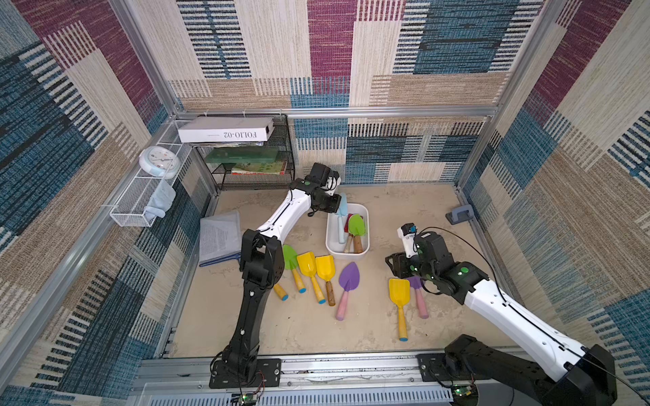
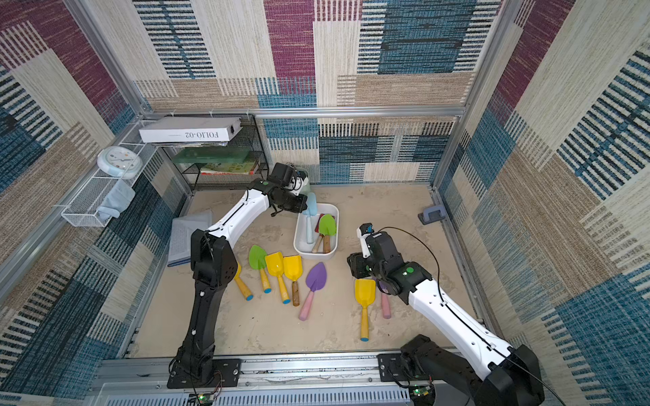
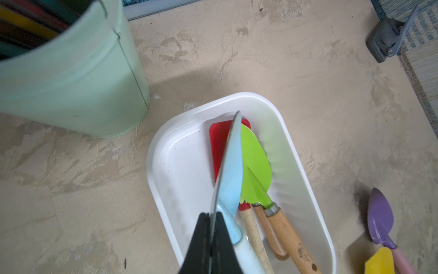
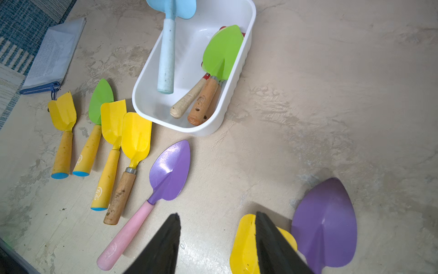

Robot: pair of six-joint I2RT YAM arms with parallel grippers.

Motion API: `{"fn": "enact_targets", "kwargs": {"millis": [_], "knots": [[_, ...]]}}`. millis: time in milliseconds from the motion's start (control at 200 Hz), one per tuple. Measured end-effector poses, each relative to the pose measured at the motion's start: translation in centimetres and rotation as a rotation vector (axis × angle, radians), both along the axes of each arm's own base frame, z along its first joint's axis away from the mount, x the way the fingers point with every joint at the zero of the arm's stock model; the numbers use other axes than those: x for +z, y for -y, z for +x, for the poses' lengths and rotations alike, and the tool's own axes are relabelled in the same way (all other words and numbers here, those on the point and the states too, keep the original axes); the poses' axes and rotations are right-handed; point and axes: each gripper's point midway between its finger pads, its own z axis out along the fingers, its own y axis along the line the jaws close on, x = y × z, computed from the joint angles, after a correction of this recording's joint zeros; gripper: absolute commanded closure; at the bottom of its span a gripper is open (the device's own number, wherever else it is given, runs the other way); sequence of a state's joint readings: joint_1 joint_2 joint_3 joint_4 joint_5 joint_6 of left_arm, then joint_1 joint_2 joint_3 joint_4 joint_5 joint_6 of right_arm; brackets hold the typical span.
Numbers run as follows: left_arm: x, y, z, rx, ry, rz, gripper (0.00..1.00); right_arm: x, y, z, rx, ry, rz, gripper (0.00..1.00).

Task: Put the shovel into the storage box
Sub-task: Place the shovel in the storage box.

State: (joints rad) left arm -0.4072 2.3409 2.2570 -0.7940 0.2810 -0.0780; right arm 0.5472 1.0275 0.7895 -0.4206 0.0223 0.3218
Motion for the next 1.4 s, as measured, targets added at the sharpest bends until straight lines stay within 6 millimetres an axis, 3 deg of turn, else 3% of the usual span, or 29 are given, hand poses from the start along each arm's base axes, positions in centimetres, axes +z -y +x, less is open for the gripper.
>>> {"fn": "enact_targets", "kwargs": {"millis": [536,1077,1222,1403], "knots": [[-5.9,0.2,-1.2,-0.020,-0.136,0.019,1.00,-0.8,-0.1,0.1,-0.003,-0.018,-0.007,0.46],[-7.7,1.1,-0.9,-0.022,-0.181,-0.010,0.99,-1.3,-0.1,0.2,-0.002,-0.023,-0.012,0.46],[-7.8,1.1,-0.8,-0.018,-0.186,-0.009,0.90,-1.5,-0.2,0.3,-0.001,-0.026,-0.014,0.46],[-7.7,1.2,-0.6,-0.017,-0.174,-0.001,0.67,-1.5,-0.2,0.3,0.001,-0.026,-0.017,0.46]]}}
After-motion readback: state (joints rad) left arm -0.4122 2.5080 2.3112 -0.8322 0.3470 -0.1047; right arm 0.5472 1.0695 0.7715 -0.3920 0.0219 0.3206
